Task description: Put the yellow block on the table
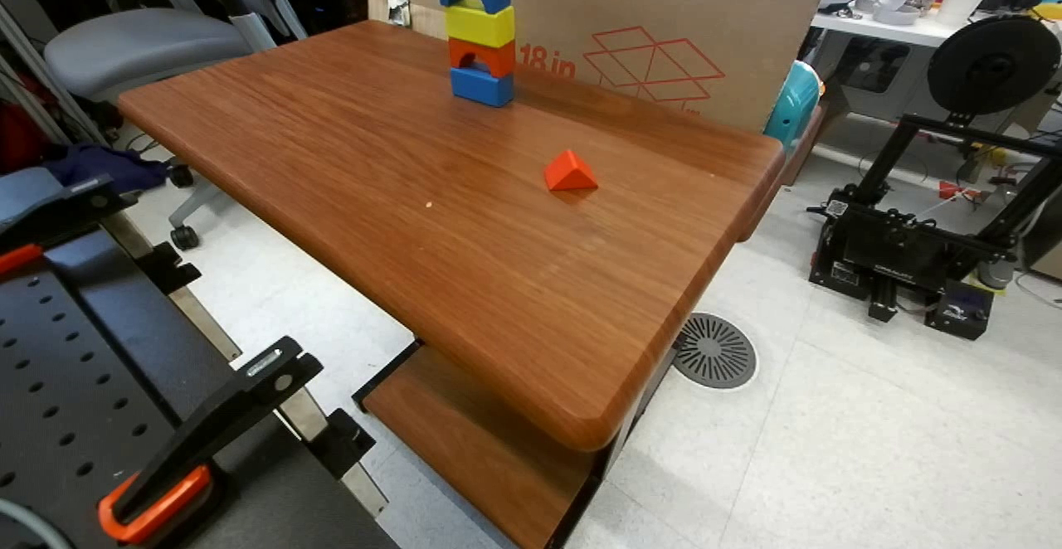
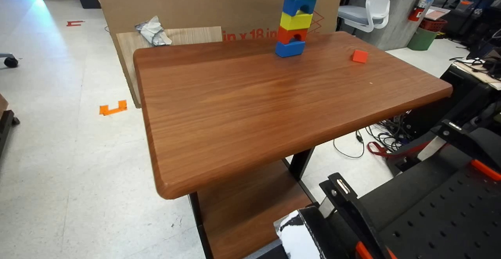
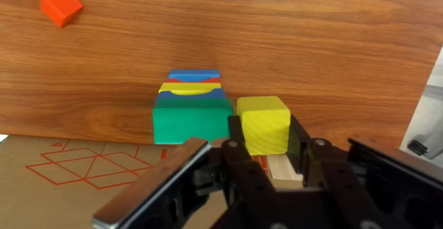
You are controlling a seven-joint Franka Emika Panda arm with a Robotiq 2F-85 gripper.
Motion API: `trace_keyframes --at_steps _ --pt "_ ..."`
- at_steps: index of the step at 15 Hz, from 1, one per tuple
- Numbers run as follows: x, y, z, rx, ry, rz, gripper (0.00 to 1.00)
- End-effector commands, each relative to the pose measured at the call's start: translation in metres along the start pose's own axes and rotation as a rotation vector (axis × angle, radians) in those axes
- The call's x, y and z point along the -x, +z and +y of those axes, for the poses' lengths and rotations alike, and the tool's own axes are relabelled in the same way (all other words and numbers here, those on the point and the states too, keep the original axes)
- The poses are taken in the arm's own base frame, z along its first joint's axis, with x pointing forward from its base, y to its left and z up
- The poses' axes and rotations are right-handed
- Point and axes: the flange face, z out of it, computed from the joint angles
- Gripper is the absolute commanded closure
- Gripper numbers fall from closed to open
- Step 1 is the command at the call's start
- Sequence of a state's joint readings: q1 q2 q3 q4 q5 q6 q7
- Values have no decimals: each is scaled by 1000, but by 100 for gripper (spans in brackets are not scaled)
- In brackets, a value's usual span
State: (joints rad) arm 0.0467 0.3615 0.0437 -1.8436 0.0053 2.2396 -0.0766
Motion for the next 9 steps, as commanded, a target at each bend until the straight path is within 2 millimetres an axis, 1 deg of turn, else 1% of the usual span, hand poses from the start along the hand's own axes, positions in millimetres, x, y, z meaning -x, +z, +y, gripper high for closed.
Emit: trace_keyframes --at_steps 1,4,6,9 --pt "20 10 -26 6 -59 -25 92" --pt "30 34 -49 18 -106 -79 92" --pt "34 48 -60 23 -133 -110 92" --pt "35 73 -72 27 -146 -142 92"
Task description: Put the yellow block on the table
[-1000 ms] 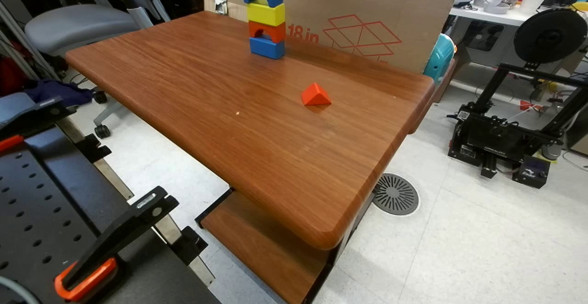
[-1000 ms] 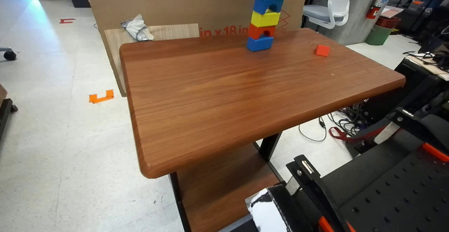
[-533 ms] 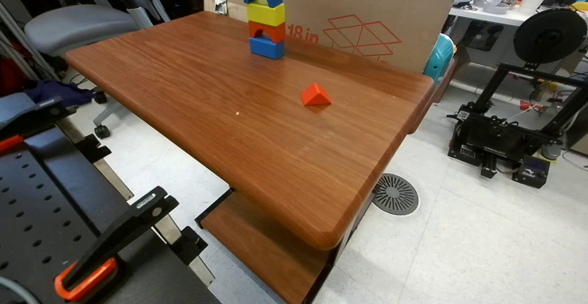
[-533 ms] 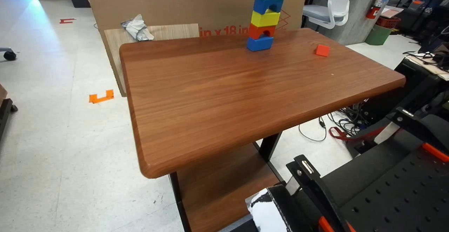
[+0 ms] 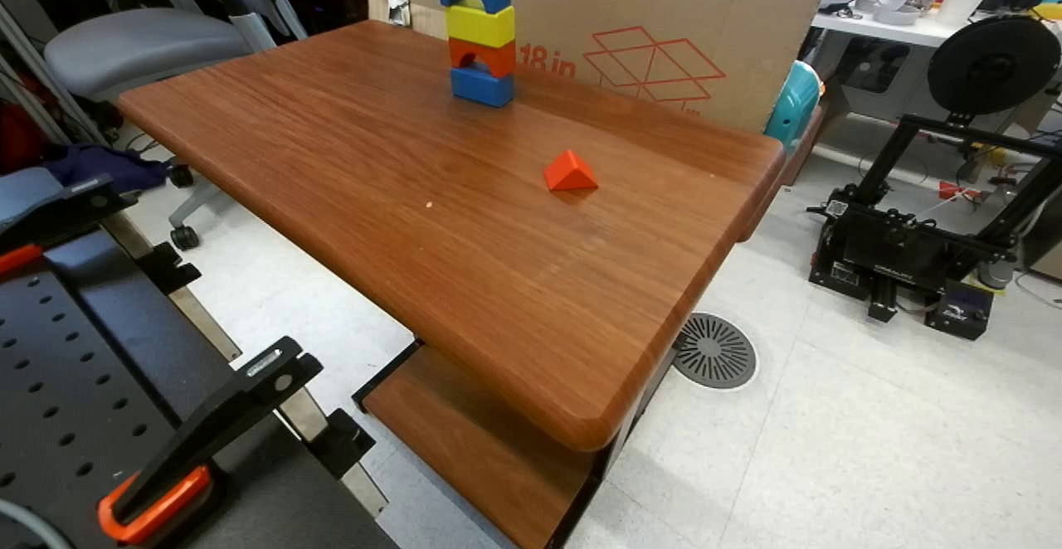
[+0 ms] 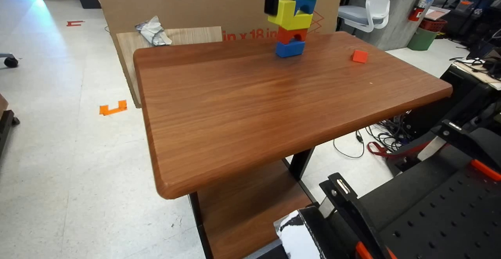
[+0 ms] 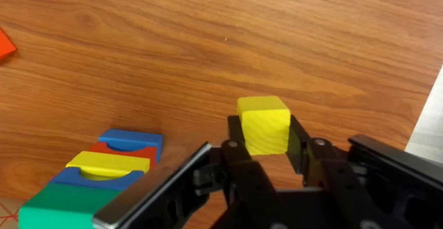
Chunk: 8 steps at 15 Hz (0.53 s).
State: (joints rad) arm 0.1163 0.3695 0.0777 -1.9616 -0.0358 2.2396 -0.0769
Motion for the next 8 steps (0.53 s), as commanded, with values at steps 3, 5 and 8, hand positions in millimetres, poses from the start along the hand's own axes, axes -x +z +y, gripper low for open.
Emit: trace_keyframes --at_steps 3,5,8 --pt "-7 45 -14 25 -37 -47 92" --pt "-7 61 -13 34 -49 -61 92" --pt "-8 80 -9 52 -66 -61 92"
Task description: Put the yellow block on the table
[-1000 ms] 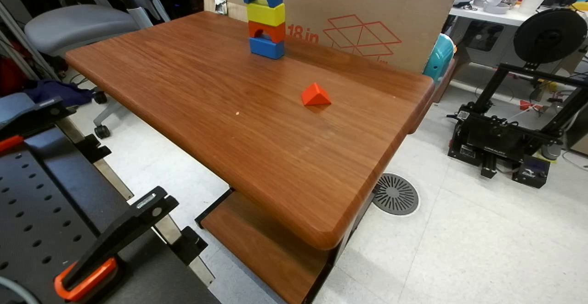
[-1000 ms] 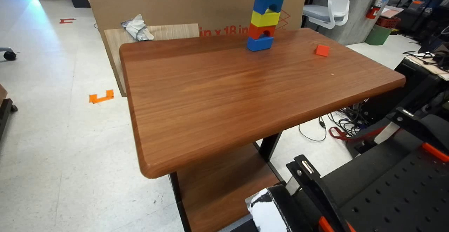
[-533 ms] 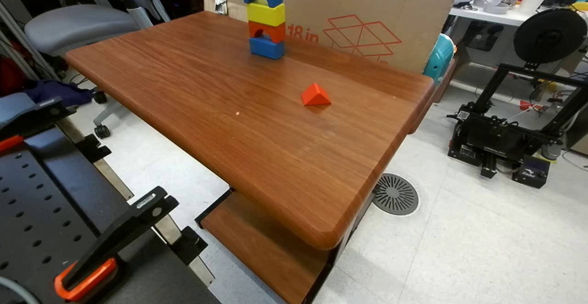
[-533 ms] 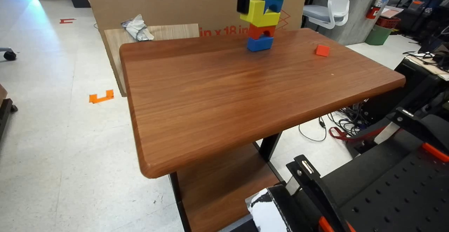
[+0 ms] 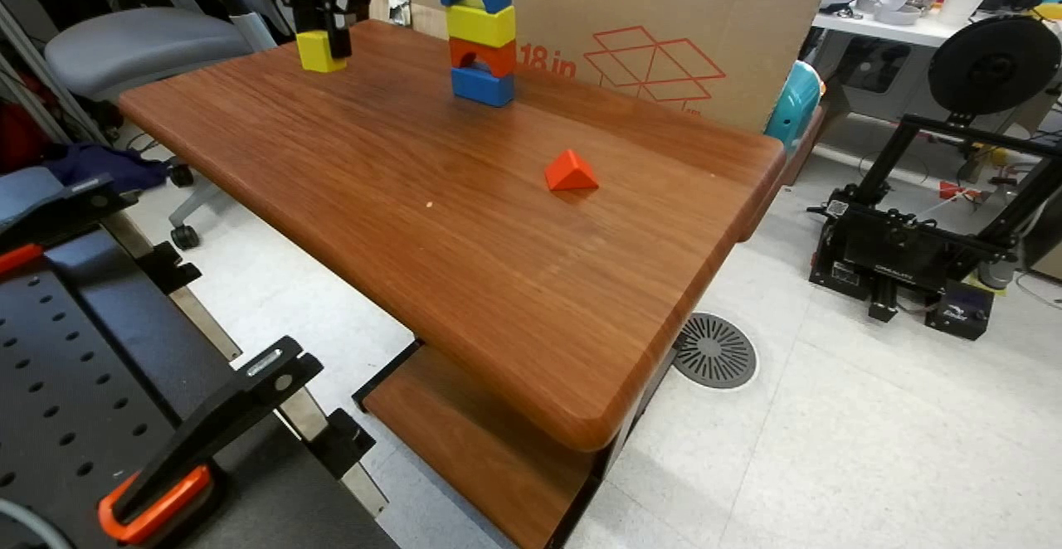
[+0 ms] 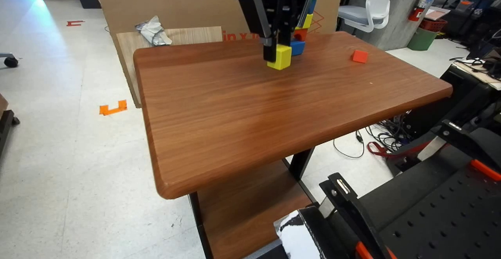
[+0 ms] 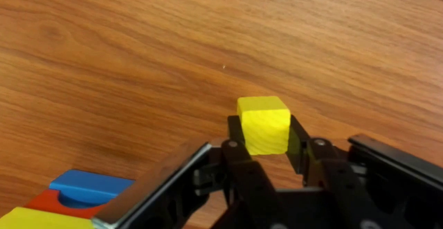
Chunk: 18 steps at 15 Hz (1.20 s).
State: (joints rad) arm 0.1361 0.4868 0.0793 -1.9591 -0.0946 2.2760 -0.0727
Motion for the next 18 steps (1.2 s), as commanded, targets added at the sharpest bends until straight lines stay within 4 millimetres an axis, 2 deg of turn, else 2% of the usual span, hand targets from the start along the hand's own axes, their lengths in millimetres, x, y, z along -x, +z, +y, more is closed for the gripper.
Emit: trace_keyframes --at_steps 1,5,7,8,9,11,14,15,18 --pt "-7 18 4 29 -10 17 92" --pt "-7 39 5 57 -34 10 92" --pt "-8 40 4 67 -41 14 92" --pt "-7 40 3 70 -43 13 54" --pt "-6 39 3 74 -48 8 41" --pt "-2 34 2 70 -51 15 29" --pt "12 16 2 55 -61 33 5" --pt "19 4 3 50 -60 44 1" --pt "46 -37 7 58 -53 104 0"
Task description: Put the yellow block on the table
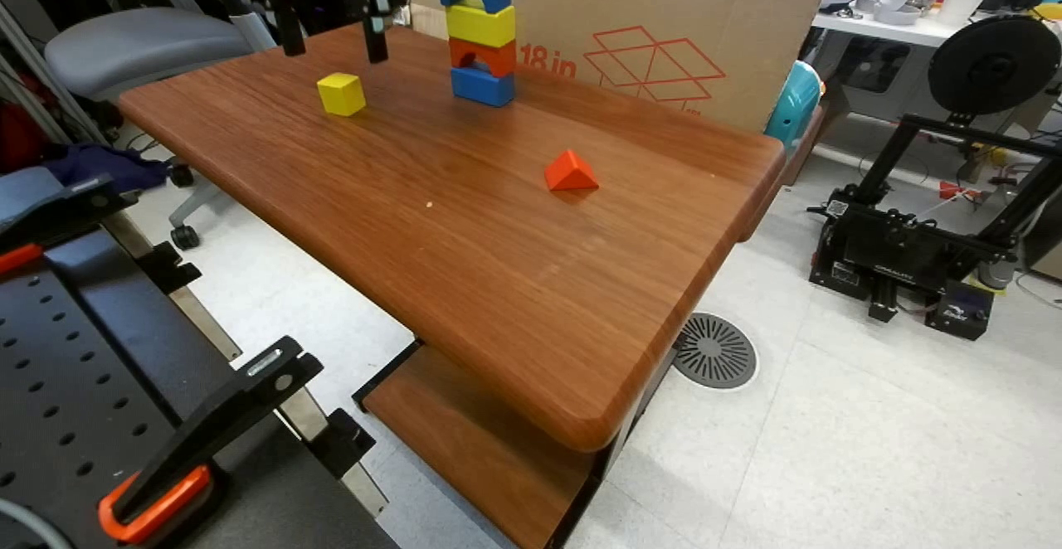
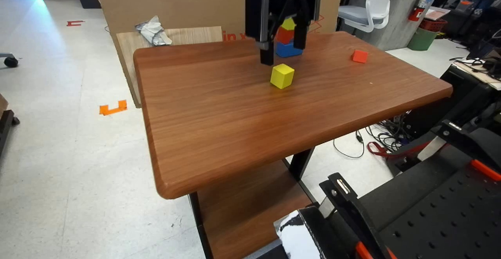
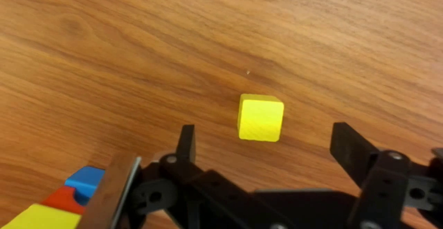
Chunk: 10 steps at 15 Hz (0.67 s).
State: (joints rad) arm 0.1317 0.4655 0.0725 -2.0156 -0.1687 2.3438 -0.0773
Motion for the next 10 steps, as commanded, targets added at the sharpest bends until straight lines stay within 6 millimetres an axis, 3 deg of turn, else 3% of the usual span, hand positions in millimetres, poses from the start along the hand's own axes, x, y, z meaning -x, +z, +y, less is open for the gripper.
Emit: trace_keyframes --at_steps 1,6,7,10 --pt "45 -60 6 -3 8 105 0" --pt "87 -121 39 -115 88 173 0" --pt "63 -106 29 -74 78 154 0" --pt "82 -123 42 -92 97 178 0"
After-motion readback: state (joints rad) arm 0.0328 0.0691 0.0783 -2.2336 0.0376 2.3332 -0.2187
